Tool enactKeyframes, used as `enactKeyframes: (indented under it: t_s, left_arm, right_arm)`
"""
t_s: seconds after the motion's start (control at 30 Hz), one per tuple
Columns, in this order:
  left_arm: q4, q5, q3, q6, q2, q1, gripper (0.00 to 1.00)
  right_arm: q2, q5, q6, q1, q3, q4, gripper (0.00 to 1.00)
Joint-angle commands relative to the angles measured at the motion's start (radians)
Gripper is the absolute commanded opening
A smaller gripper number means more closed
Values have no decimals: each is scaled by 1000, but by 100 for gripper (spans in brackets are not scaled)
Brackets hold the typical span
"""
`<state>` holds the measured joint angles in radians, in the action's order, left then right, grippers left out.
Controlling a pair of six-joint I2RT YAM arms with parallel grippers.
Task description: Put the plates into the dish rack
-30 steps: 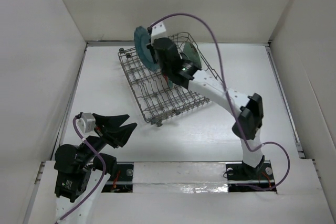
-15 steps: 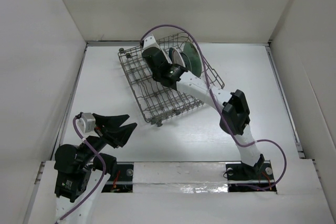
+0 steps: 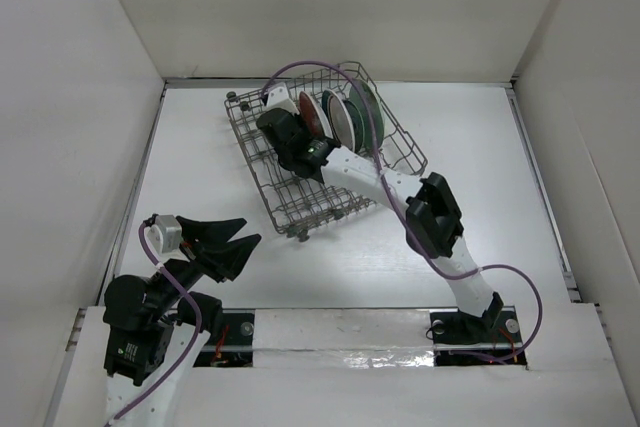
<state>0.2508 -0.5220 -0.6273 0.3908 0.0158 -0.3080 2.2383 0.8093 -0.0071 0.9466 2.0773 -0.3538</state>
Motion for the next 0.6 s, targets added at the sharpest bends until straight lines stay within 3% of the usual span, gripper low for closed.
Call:
enactKeyframes:
  t_s: [0.0,0.13,0.2,0.33,0.57]
  left_arm:
    - [-48,-7,12,2,-74,-8,48]
    - [-48,-7,12,3,-74,-8,48]
    - [-47,-7,12,3,-70,-8,48]
    - [-50,-7,12,3,-60,-8,48]
    - [-41,-7,9,6,-25,-8,49]
  right_arm:
    - [-16,-24,102,9,24,85,0]
    - [-28,-16,159,9,-46,102,2]
    - [-49,-18,183,-2,-89,105,14]
    - [-121,-22,205,-11,-166,163,50]
    - [-273,-116,222,-11,-262,213,74]
